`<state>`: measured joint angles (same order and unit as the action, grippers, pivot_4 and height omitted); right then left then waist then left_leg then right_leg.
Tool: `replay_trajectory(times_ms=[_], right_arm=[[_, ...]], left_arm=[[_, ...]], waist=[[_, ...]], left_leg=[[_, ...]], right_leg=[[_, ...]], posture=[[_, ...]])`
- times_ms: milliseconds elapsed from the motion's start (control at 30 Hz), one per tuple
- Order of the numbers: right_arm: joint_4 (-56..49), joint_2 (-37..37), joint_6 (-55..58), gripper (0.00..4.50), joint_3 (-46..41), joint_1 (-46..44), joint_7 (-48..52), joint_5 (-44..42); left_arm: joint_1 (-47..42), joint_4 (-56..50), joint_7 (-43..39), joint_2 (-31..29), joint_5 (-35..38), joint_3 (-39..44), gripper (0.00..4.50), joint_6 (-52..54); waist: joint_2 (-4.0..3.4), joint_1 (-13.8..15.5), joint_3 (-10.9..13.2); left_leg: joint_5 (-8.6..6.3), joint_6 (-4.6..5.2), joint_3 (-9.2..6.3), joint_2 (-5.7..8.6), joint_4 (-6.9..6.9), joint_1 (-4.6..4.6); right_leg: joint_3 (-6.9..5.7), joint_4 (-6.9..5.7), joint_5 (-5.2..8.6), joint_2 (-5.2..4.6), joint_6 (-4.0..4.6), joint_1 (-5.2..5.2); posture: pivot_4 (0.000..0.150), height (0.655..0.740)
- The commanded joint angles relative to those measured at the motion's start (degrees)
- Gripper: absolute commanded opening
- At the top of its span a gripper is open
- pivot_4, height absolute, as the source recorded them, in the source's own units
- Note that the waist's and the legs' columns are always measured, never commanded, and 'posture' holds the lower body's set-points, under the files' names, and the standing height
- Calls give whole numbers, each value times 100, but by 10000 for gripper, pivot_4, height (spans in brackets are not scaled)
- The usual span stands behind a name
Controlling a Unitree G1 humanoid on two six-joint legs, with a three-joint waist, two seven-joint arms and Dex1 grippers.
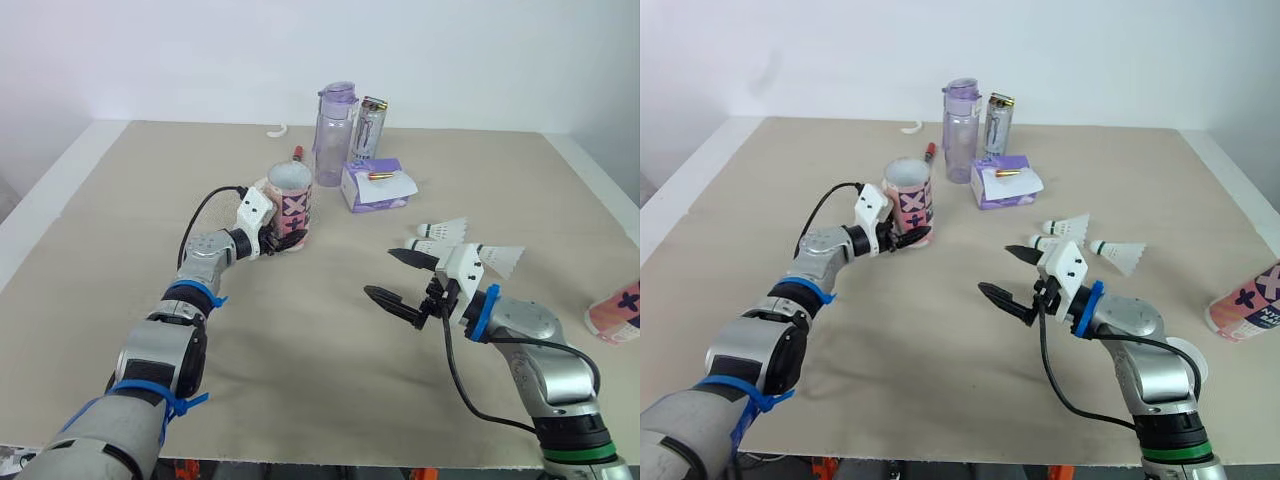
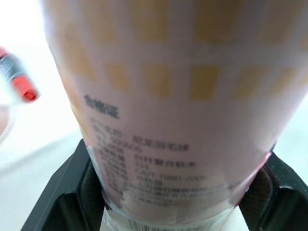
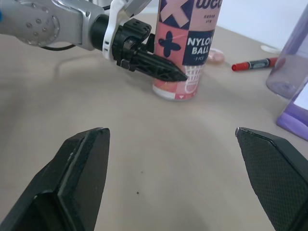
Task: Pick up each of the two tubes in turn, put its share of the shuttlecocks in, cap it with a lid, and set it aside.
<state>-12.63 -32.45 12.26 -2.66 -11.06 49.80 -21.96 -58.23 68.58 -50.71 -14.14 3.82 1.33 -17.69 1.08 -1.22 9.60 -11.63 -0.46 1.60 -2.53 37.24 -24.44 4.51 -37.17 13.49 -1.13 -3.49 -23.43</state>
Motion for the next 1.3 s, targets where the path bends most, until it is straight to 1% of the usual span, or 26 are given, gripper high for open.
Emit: replay_trajectory(times_ms=[33, 167, 233, 300, 400, 467, 500, 700, 800, 1000, 1300], right_arm=[[-474, -33, -57, 45000, -11, -46, 131, -208], [-693, -114, -13, 45000, 8, 105, 309, -330], [-811, -192, -37, 45000, 13, 246, 474, -395], [-854, -242, -35, 45000, 21, 305, 596, -459], [-950, -311, 27, 45000, 27, 376, 769, -628], [-1067, -401, 98, 45000, 50, 445, 930, -748], [-1104, -433, 130, 45000, 62, 466, 985, -783], [-1160, -538, 165, 45000, 27, 622, 1069, -807], [-1243, -610, 167, 45000, -78, 830, 1066, -867], [-1347, -632, 182, 45000, -117, 976, 959, -886], [-1416, -552, 155, 45000, -115, 1031, 747, -844]], left_arm=[[364, -1028, -731, -228, 17, -197, 33250, -210], [1119, -2608, -1489, -589, 79, -566, 33250, 136], [1552, -3650, -1844, -890, 184, -725, 33250, 606], [1816, -4412, -2061, -1145, 261, -846, 33250, 1061], [2066, -5373, -2342, -1505, 373, -1035, 33250, 1757], [2130, -5950, -2541, -1729, 401, -1212, 33250, 2261], [2129, -6140, -2591, -1800, 398, -1281, 33250, 2440], [1950, -6918, -2632, -1953, 330, -1683, 33250, 3408], [1831, -7210, -2780, -2078, 200, -2028, 33250, 3805], [1594, -7392, -2880, -2184, 17, -2451, 33250, 4176], [1294, -7328, -2798, -2040, -359, -2941, 33250, 4255]], waist=[[0, -1, 0], [0, -5, 0], [-1, -5, 0], [0, -3, 0], [-1, -2, 0], [-1, 0, 0], [-1, 0, 0], [-1, -2, 0], [-1, -1, 0], [-1, 0, 0], [-1, 0, 0]], left_leg=[[0, 0, 0, 0, 0, 0], [-1, -2, 2, -2, 0, 0], [-1, -2, 0, -5, 2, -1], [-2, -2, 1, -7, 3, -1], [-2, -2, 1, -9, 13, -1], [-1, -2, 0, -10, 20, -1], [-1, -2, 0, -10, 25, -1], [-1, -2, 3, -11, 32, 4], [-1, -1, 2, -11, 32, 2], [-1, -1, 0, -11, 30, 1], [-1, -1, 1, -10, 33, 2]], right_leg=[[0, 0, -2, 0, 4, 0], [2, -1, -15, 0, 26, -1], [0, -1, -16, 1, 28, 0], [1, -2, -15, 0, 29, 0], [0, -6, -16, 1, 28, 1], [-1, -8, -1, 1, -3, 2], [-1, -10, 0, 1, -3, 3], [4, -11, 7, 2, 11, 7], [4, -11, 8, 4, 10, 6], [4, -11, 9, 7, 5, 4], [8, -12, 12, 7, 13, 5]], posture=[[1500, 7400], [1500, 7400], [1500, 7400], [1500, 7400], [1500, 7400], [1500, 7400], [1500, 7400], [1500, 7400], [1500, 7400], [1500, 7400], [1500, 7400]])
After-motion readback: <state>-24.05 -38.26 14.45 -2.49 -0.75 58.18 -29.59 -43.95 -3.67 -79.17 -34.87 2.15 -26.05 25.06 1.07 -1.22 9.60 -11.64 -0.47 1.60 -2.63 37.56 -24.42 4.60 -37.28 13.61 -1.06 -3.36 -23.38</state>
